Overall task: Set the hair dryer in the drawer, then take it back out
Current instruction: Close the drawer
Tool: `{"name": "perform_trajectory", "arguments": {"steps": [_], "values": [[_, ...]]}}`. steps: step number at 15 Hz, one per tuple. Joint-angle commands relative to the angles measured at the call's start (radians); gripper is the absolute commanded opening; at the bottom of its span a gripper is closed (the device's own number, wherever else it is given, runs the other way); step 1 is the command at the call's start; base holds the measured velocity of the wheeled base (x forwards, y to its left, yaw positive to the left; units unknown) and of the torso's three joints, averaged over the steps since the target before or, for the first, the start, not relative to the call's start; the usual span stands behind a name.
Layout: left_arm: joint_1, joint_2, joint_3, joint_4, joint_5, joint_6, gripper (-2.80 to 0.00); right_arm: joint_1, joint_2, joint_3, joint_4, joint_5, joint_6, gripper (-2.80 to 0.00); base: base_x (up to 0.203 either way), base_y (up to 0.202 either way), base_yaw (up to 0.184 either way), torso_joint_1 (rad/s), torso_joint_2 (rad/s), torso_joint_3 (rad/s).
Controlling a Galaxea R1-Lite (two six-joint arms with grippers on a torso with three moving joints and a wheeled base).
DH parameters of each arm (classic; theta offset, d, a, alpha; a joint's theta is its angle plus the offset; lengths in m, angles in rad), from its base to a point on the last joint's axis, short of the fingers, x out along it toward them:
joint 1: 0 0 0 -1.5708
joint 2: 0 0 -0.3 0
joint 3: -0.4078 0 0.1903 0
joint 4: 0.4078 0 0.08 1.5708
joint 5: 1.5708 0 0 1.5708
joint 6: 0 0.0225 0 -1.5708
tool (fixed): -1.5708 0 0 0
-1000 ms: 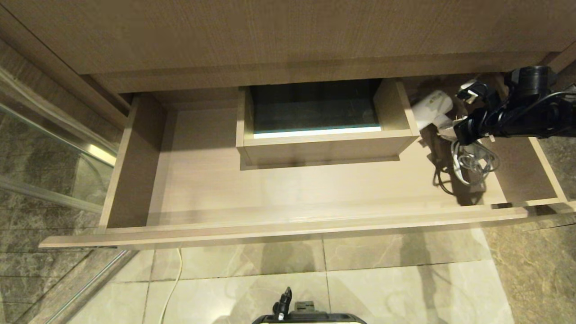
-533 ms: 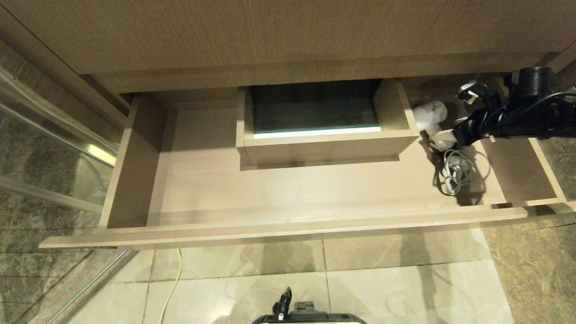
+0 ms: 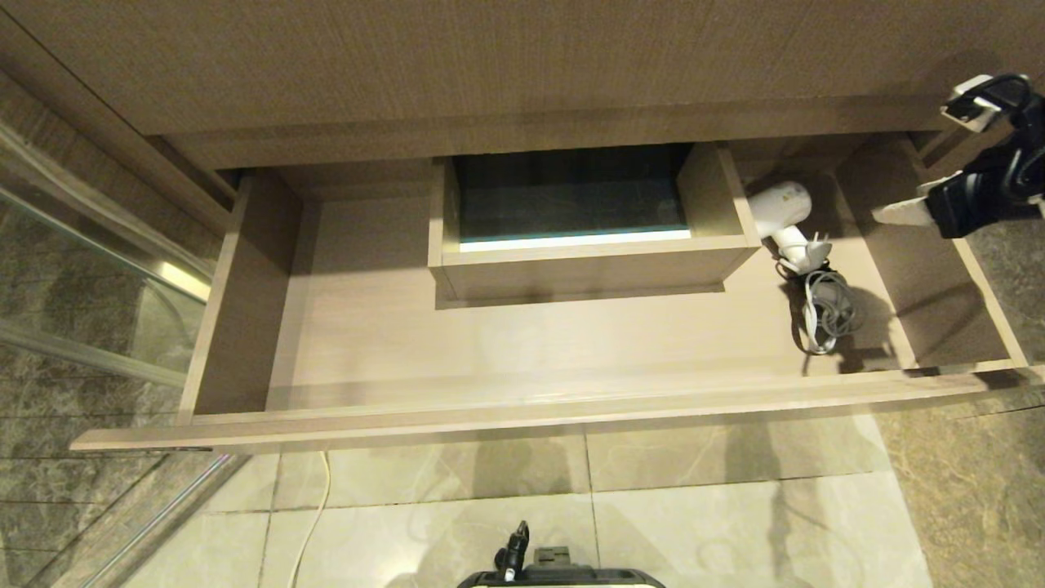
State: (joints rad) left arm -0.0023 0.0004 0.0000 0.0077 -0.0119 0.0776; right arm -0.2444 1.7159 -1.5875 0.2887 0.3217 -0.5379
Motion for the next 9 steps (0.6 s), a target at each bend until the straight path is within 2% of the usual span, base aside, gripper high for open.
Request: {"name": "perform_trajectory", "arguments": {"steps": [1, 3, 5, 7, 9], "values": [[0.001, 0.0, 0.002, 0.0, 0.0, 0.001, -2.8, -0.008, -0.238, 0.132, 0.102, -0.005, -0.002, -2.8, 0.0, 0.0, 0.0, 0.0, 0.0, 0.0], [0.001, 0.0, 0.001, 0.0, 0.0, 0.001, -2.8, -0.009, -0.373, 0.329, 0.168, -0.045, 0.0, -2.8, 0.0, 0.0, 0.0, 0.0, 0.0, 0.0], [-0.001, 0.0, 0.002, 0.0, 0.0, 0.001, -2.8, -0.01, -0.483, 0.52, 0.201, -0.136, -0.003, -2.8, 0.0, 0.0, 0.0, 0.0, 0.0, 0.0], [-0.001, 0.0, 0.002, 0.0, 0.0, 0.001, -2.8, -0.01, -0.557, 0.65, 0.229, -0.264, 0.0, -2.8, 0.0, 0.0, 0.0, 0.0, 0.0, 0.0], [0.0, 0.0, 0.002, 0.0, 0.0, 0.001, -2.8, -0.011, -0.593, 0.722, 0.253, -0.302, -0.002, -2.8, 0.0, 0.0, 0.0, 0.0, 0.0, 0.0]]}}
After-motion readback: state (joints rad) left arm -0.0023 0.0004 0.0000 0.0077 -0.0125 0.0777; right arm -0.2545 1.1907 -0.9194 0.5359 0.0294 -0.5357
